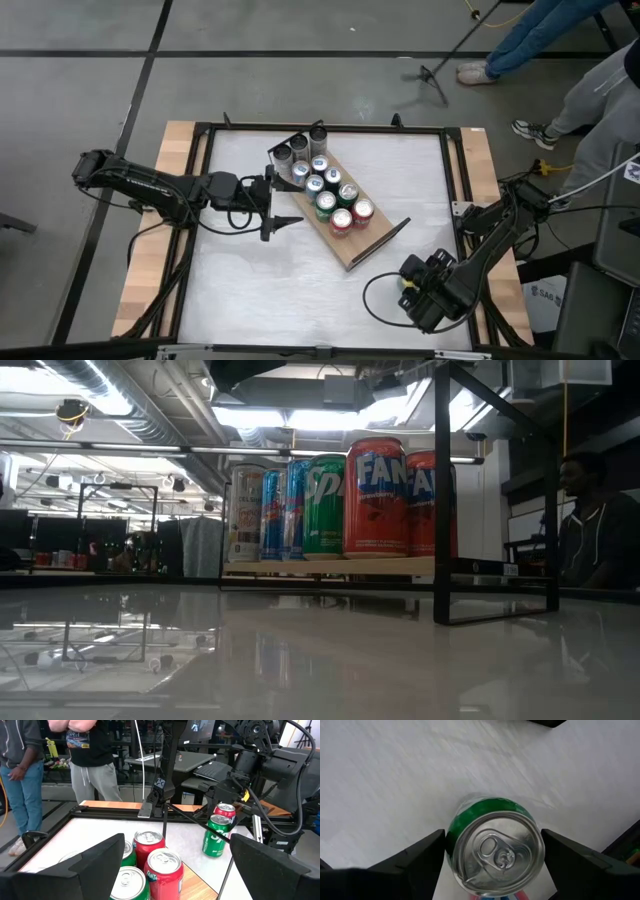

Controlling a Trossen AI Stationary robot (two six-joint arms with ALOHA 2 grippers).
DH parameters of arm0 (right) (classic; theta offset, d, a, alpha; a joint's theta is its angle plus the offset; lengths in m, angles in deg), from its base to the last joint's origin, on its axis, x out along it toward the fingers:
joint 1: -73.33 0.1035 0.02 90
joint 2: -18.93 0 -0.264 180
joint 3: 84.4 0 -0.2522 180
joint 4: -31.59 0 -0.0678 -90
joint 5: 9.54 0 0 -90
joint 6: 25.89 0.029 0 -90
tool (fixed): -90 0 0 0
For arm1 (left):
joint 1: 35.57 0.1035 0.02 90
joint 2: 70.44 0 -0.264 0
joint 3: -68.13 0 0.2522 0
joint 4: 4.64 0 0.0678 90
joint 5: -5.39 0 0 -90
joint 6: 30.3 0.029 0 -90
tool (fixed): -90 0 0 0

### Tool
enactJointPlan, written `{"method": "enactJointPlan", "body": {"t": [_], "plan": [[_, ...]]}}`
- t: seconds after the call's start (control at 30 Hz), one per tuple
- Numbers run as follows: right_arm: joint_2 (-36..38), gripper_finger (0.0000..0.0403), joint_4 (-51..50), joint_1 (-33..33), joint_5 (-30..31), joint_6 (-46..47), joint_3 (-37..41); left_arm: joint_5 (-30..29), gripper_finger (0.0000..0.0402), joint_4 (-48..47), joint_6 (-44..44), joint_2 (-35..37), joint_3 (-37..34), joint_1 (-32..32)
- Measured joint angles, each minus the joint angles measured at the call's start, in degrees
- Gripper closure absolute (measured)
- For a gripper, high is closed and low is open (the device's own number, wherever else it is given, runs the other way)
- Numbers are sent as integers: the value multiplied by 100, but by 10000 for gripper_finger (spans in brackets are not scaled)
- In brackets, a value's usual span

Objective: Place canned beverage on shelf
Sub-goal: Put the green soda can on the shelf

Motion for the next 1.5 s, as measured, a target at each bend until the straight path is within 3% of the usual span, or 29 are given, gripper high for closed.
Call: {"method": "enactJointPlan", "body": {"t": [1.5], "plan": [[0,85,138,0,-82,-110,2,0,47,2,1,0,0,1]]}}
